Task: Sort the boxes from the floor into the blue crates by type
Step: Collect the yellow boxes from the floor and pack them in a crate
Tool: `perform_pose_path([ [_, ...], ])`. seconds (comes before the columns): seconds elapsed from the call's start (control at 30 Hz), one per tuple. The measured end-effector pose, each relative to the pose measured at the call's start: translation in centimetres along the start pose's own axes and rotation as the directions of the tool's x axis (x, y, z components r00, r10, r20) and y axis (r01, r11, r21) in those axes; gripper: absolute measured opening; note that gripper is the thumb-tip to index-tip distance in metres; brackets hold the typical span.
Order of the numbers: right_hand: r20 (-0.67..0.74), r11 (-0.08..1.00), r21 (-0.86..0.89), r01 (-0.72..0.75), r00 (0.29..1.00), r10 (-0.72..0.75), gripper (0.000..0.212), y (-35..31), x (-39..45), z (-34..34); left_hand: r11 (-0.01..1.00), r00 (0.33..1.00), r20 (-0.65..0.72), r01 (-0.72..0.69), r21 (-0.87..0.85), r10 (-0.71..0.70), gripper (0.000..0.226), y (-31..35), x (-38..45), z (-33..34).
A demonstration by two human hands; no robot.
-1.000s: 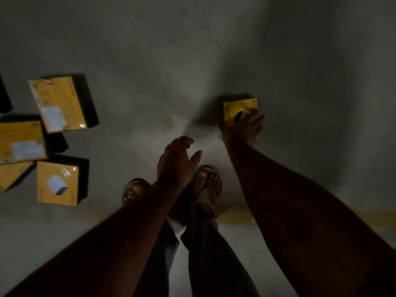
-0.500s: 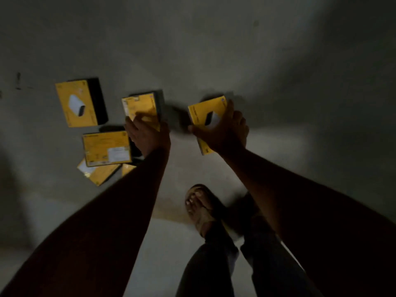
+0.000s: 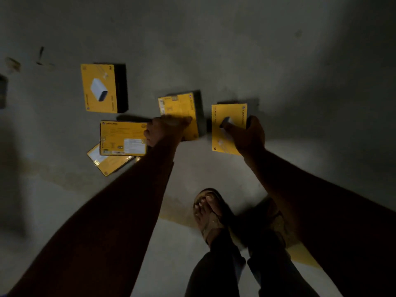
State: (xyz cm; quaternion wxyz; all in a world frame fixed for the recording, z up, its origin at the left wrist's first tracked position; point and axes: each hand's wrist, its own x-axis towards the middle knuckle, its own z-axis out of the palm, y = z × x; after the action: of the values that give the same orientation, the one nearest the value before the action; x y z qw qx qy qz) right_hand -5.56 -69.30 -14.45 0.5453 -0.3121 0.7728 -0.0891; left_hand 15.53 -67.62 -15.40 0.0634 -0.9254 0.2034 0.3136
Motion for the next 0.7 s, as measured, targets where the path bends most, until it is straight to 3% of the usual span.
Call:
perform_pose_path([
  [0.07, 0.058, 0.989, 0.135, -0.053, 0.997, 0.046, 0.054, 0.2, 0.0, 0.1, 0.98, 0.997, 0.039, -0.053, -0.19, 0.062, 0.097, 0.0, -1.0, 1.3],
  [0.17, 0.163, 0.974, 0.206, -0.095, 0.985, 0.061, 0.073, 1.2, 0.3, -1.1, 0.905, 0.987, 0.096, -0.08, -0.418, 0.131, 0.071, -0.1, -2.4, 2.5],
  [0.27, 0.207, 0.956, 0.284, -0.072, 0.978, 0.012, 0.069, 3.4, -0.5, -4.3, 0.816, 0.94, 0.285, 0.014, -0.578, 0.186, 0.061, -0.8, -4.5, 1.9],
  [0.37, 0.309, 0.921, 0.367, -0.129, 0.951, 0.01, 0.063, 6.2, -3.2, -8.1, 0.851, 0.837, 0.458, -0.016, -0.525, 0.298, 0.041, -1.3, -7.1, 2.0],
  [0.43, 0.33, 0.89, 0.415, -0.188, 0.943, 0.045, 0.06, 8.0, -4.7, -9.7, 0.868, 0.825, 0.494, 0.008, -0.496, 0.275, 0.063, -1.2, -9.0, 2.2],
  [0.53, 0.292, 0.857, 0.466, -0.217, 0.953, 0.082, 0.079, 10.4, -5.5, -10.8, 0.902, 0.837, 0.513, 0.057, -0.429, 0.191, 0.097, -0.9, -10.7, 3.5],
  [0.63, 0.301, 0.863, 0.455, -0.219, 0.95, 0.082, 0.081, 11.3, -5.8, -10.8, 0.919, 0.838, 0.488, -0.038, -0.393, 0.244, 0.083, -0.4, -11.7, 3.7],
  [0.7, 0.302, 0.874, 0.426, -0.234, 0.947, 0.106, 0.087, 11.1, -7.0, -11.2, 0.932, 0.794, 0.507, -0.2, -0.302, 0.334, 0.053, 0.3, -13.6, 3.2],
])
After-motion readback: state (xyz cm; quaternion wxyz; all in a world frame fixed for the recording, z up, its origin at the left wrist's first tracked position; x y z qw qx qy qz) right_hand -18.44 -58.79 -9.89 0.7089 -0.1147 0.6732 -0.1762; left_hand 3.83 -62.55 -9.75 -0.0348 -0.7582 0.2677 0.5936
